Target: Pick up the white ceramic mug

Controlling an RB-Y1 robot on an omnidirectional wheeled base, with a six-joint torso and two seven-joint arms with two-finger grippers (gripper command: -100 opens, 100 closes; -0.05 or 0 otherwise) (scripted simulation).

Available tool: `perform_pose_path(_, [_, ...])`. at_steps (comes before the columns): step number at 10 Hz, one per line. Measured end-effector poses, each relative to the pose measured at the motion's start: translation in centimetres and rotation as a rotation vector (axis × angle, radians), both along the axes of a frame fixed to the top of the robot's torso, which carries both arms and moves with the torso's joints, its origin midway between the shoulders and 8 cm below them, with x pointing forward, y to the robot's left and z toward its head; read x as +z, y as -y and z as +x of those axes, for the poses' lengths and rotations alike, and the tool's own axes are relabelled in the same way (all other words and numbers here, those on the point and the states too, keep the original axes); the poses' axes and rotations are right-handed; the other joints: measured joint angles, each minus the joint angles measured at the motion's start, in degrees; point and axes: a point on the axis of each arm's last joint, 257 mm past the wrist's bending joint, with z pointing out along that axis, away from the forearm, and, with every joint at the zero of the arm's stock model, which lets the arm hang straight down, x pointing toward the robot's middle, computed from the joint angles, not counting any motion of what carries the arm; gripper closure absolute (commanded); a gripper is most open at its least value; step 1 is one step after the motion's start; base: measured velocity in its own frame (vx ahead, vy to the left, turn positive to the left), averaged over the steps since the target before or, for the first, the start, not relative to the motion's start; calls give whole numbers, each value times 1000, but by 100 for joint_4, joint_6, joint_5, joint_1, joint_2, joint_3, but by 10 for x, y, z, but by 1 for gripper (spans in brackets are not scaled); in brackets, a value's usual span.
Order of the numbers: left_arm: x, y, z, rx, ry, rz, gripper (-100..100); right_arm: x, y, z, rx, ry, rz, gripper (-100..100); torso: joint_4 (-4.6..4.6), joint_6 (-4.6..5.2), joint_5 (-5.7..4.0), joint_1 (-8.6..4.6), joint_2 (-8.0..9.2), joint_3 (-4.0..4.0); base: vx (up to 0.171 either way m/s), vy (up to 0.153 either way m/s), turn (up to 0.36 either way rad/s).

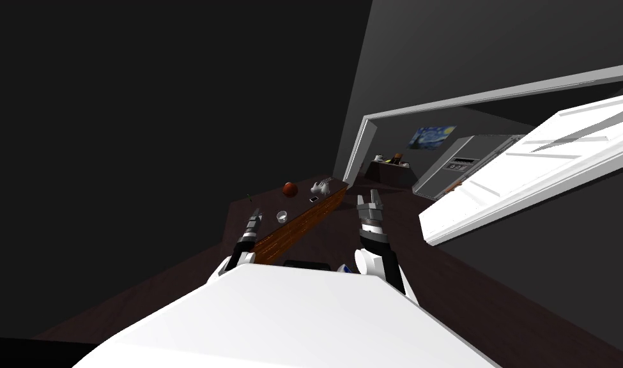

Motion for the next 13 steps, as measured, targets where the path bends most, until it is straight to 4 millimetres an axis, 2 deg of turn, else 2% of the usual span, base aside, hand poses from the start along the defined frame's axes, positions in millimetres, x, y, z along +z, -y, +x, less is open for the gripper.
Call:
perform_pose_path(5, [-40,-15,-5,39,-65,-48,-100,0,0,0,0,0,0,0,0,0,0,0,-1,-1,15,-35,8])
perform_pose_path(7, [-52,-22,-5,56,-84,-70,-100,0,0,0,0,0,0,0,0,0,0,0,-2,-1,13,-25,3])
perform_pose_path(13, [-82,-27,-7,86,-131,-118,-100,0,0,0,0,0,0,0,0,1,1,4,-4,-2,11,-18,4])
